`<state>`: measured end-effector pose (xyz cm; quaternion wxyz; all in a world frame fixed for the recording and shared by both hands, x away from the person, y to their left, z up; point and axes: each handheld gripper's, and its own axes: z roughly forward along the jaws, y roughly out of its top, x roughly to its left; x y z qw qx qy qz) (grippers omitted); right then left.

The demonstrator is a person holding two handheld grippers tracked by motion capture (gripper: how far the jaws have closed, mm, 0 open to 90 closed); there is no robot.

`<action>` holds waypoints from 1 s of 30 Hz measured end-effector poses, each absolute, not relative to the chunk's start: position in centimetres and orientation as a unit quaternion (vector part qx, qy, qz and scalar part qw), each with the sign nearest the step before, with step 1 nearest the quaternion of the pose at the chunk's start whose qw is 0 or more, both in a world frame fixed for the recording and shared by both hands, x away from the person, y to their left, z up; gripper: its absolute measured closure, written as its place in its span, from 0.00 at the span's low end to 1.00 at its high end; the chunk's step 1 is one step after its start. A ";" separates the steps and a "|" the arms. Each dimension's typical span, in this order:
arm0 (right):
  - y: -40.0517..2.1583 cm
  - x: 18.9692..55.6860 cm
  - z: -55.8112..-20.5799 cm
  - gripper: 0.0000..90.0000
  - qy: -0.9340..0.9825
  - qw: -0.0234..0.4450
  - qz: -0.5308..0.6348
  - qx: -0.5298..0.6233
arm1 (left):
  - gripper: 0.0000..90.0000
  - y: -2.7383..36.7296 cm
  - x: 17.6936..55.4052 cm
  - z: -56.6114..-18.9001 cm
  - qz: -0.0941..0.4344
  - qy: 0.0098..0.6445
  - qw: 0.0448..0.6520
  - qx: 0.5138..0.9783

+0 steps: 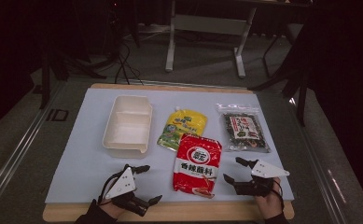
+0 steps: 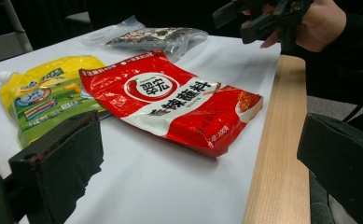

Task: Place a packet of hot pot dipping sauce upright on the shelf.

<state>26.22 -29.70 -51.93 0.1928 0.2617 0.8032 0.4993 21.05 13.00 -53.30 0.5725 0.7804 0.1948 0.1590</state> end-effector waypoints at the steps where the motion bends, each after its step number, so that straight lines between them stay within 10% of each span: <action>1: -29.7 26.2 -51.9 0.20 0.803 0.191 0.501 0.260 | 0.01 13.0 21.0 -53.3 0.159 0.195 0.573 0.780; 30: -27.3 26.8 -48.2 0.17 0.822 0.151 0.488 0.253 | 0.01 12.7 20.9 -53.3 0.160 0.189 0.568 0.785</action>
